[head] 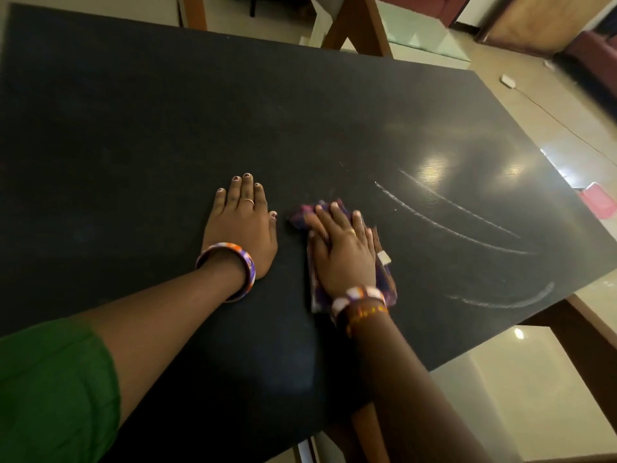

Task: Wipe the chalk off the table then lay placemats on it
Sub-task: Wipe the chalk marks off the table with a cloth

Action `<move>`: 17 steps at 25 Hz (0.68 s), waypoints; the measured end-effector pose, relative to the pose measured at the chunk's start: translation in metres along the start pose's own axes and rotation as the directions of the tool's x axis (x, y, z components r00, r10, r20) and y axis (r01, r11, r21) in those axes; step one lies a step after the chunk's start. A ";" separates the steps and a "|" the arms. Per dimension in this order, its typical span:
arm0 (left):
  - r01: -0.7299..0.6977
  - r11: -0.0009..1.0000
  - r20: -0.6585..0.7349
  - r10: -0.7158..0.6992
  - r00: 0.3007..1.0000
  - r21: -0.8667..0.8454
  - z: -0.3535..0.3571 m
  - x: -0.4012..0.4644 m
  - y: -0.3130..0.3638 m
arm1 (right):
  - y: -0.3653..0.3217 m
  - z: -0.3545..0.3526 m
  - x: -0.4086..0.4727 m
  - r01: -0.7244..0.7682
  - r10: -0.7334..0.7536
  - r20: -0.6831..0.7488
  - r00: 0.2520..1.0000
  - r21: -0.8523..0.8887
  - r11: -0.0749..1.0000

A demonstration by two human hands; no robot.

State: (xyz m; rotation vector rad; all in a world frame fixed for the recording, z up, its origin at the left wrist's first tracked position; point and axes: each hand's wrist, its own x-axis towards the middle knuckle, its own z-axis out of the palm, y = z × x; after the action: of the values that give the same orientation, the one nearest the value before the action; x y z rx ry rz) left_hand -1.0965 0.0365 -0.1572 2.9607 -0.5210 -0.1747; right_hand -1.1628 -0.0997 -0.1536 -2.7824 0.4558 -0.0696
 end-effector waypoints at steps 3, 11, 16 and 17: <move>-0.001 1.000 0.000 0.001 1.000 0.014 -0.001 0.000 0.000 | -0.004 0.001 0.058 -0.050 0.050 0.038 0.998 0.016 0.999; -0.004 1.000 -0.001 0.004 1.000 -0.029 -0.001 0.000 0.000 | 0.003 -0.009 -0.086 -0.066 0.068 0.057 0.996 -0.037 0.997; -0.004 1.000 0.000 0.004 1.000 -0.015 0.000 0.001 -0.002 | -0.002 -0.004 0.031 -0.151 0.150 0.023 0.988 0.025 0.988; -0.004 1.000 0.004 0.004 1.000 -0.010 0.000 0.001 -0.001 | -0.001 -0.005 0.034 -0.159 0.158 0.038 0.987 0.031 0.987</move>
State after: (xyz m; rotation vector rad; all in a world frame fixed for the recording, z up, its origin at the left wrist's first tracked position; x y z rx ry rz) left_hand -1.0956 0.0375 -0.1573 2.9501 -0.5252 -0.1829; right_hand -1.1304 -0.1116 -0.1491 -2.6994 0.6586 0.0080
